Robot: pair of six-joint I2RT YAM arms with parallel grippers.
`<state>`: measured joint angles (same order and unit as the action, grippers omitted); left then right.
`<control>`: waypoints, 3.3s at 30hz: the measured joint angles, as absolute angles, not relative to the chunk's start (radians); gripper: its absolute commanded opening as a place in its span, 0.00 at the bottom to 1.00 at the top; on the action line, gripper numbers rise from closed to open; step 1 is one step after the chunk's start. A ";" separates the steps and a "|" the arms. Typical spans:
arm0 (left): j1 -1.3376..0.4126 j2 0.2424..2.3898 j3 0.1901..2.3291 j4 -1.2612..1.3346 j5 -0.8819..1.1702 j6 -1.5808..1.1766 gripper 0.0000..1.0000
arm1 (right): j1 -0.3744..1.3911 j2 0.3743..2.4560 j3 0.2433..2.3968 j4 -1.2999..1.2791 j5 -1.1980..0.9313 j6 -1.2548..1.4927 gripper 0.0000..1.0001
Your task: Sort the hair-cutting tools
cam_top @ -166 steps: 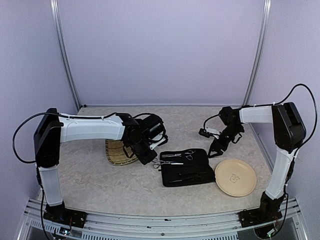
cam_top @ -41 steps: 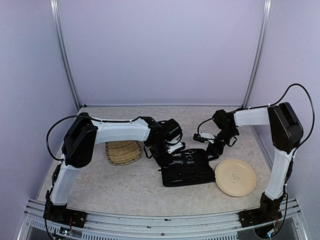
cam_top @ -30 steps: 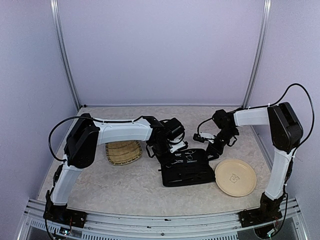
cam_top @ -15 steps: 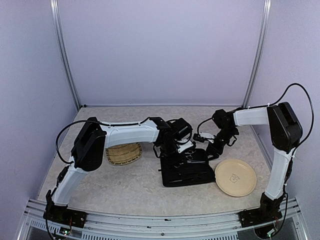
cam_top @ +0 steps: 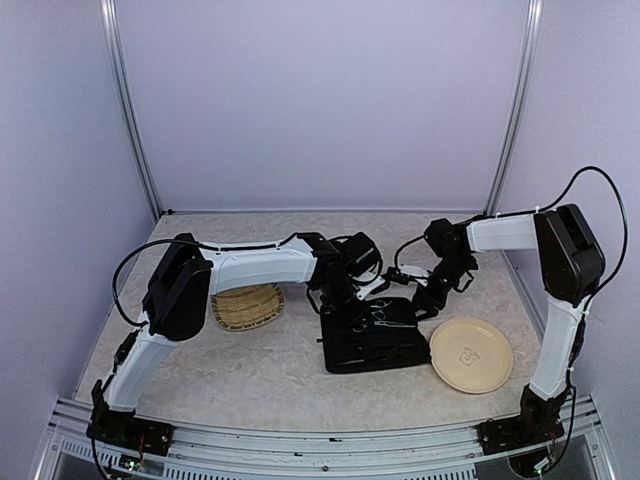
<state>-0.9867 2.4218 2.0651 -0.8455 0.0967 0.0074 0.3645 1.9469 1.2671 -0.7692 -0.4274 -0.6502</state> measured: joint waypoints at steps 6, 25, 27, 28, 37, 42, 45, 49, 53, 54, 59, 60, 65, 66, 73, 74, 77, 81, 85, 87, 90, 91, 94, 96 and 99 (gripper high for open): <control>-0.978 2.418 2.052 -0.782 0.102 -0.093 0.00 | 0.365 1.947 1.267 -0.766 -0.432 -0.650 0.50; -0.997 2.307 1.915 -0.715 0.052 -0.118 0.35 | 0.384 1.855 1.218 -0.739 -0.388 -0.696 0.56; -0.989 2.267 1.888 -0.700 0.040 -0.110 0.38 | 0.384 1.834 1.218 -0.728 -0.388 -0.712 0.58; -0.979 2.241 1.868 -0.686 0.037 -0.106 0.39 | 0.384 1.826 1.218 -0.726 -0.388 -0.718 0.59; -0.814 2.201 1.837 -0.575 0.088 -0.096 0.42 | 0.444 1.801 1.193 -0.684 -0.356 -0.780 0.71; -0.784 2.250 1.883 -0.546 0.136 -0.089 0.43 | 0.491 1.802 1.161 -0.656 -0.307 -0.799 0.78; -0.786 2.281 1.892 -0.519 0.204 -0.093 0.43 | 0.506 1.802 1.134 -0.635 -0.274 -0.812 0.75; -0.784 2.323 1.895 -0.501 0.287 -0.107 0.43 | 0.515 1.806 1.121 -0.603 -0.216 -0.804 0.69; -0.773 2.351 1.900 -0.501 0.327 -0.109 0.43 | 0.516 1.820 1.121 -0.568 -0.177 -0.778 0.66; -0.770 2.354 1.900 -0.502 0.336 -0.109 0.43 | 0.516 1.820 1.121 -0.566 -0.174 -0.772 0.66; -0.759 2.358 1.900 -0.503 0.364 -0.107 0.44 | 0.516 1.825 1.129 -0.574 -0.168 -0.754 0.64; -0.757 2.359 1.900 -0.503 0.368 -0.107 0.44 | 0.516 1.827 1.131 -0.577 -0.167 -0.751 0.64; -0.751 2.370 1.900 -0.523 0.393 -0.097 0.44 | 0.517 1.829 1.134 -0.583 -0.160 -0.733 0.62; -0.751 2.371 1.900 -0.529 0.396 -0.095 0.44 | 0.518 1.829 1.134 -0.583 -0.158 -0.731 0.62; -0.738 2.372 1.886 -0.563 0.438 -0.073 0.44 | 0.522 1.840 1.150 -0.589 -0.147 -0.698 0.60; -0.736 2.372 1.882 -0.567 0.441 -0.073 0.44 | 0.522 1.845 1.155 -0.582 -0.144 -0.688 0.60; -0.728 2.372 1.867 -0.570 0.453 -0.064 0.44 | 0.522 1.855 1.167 -0.562 -0.133 -0.669 0.60; -0.722 2.372 1.864 -0.570 0.462 -0.056 0.39 | 0.522 1.858 1.169 -0.556 -0.131 -0.658 0.60; -0.722 2.372 1.863 -0.569 0.450 -0.042 0.31 | 0.522 1.858 1.169 -0.556 -0.133 -0.656 0.60; -0.722 2.372 1.863 -0.570 0.435 -0.033 0.30 | 0.522 1.858 1.169 -0.556 -0.134 -0.655 0.60; -0.724 2.372 1.864 -0.570 0.410 -0.013 0.30 | 0.522 1.858 1.169 -0.556 -0.136 -0.655 0.60; -0.727 2.372 1.865 -0.570 0.399 -0.006 0.28 | 0.522 1.858 1.169 -0.556 -0.138 -0.655 0.60; -0.738 2.372 1.869 -0.569 0.347 0.023 0.17 | 0.522 1.858 1.169 -0.556 -0.142 -0.655 0.61; -0.749 2.372 1.869 -0.568 0.311 0.041 0.08 | 0.522 1.857 1.169 -0.555 -0.148 -0.655 0.61; -0.769 2.369 1.869 -0.560 0.267 0.063 0.00 | 0.522 1.857 1.170 -0.553 -0.159 -0.656 0.63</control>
<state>-0.7689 2.3692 1.8690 -0.5602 0.2672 0.0628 0.5217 1.8568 1.1698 -0.5526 -0.1585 -0.6556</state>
